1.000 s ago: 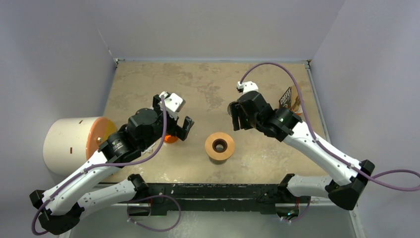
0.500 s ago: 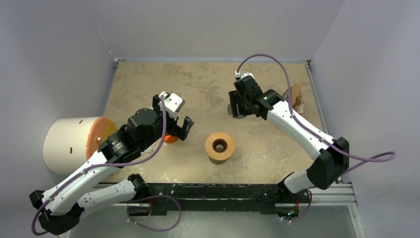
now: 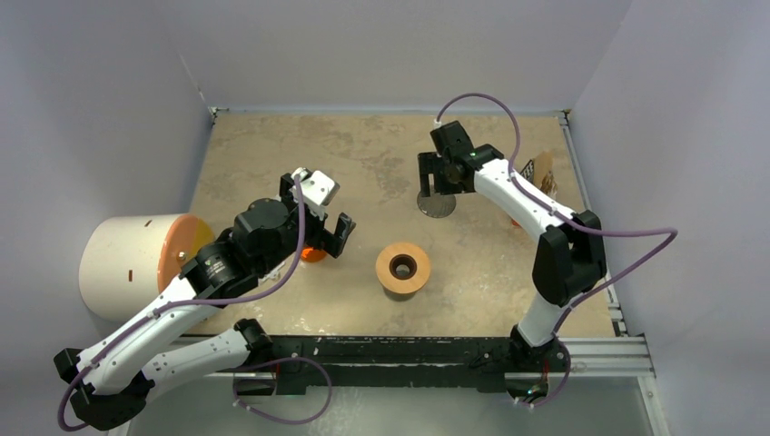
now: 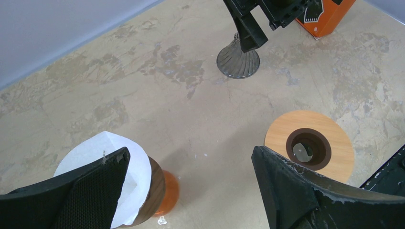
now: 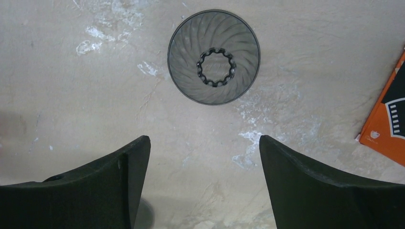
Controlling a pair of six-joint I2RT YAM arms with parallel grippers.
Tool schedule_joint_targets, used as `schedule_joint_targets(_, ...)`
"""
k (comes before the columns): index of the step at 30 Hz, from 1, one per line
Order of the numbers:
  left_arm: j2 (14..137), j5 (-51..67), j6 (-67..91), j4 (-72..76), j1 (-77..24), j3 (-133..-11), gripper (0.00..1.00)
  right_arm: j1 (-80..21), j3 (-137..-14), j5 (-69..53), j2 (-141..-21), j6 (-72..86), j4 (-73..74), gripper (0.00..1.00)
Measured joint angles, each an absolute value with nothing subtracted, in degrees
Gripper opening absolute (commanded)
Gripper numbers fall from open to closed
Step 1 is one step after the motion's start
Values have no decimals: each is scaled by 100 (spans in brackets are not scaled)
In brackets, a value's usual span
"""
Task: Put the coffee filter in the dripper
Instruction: Pick up the coffee dripper from the center of the board.
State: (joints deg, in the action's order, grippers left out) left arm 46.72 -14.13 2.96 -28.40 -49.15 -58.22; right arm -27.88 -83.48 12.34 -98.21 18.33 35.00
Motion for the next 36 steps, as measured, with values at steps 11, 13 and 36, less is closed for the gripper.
schedule_joint_targets(11, 4674, -1415, 296, -2840, -4915, -5822, 100, -2488, -8770, 1068, -10370, 1863, 3288, 76)
schedule_joint_targets(13, 4676, -1413, 296, -2840, -4915, -5822, 100, -2467, -8860, 1068, -10475, 1874, 3273, 75)
schedule_joint_targets(36, 4698, -1413, 296, -2840, -4912, -5822, 100, -2386, -9139, 1090, -11139, 1929, 3227, 57)
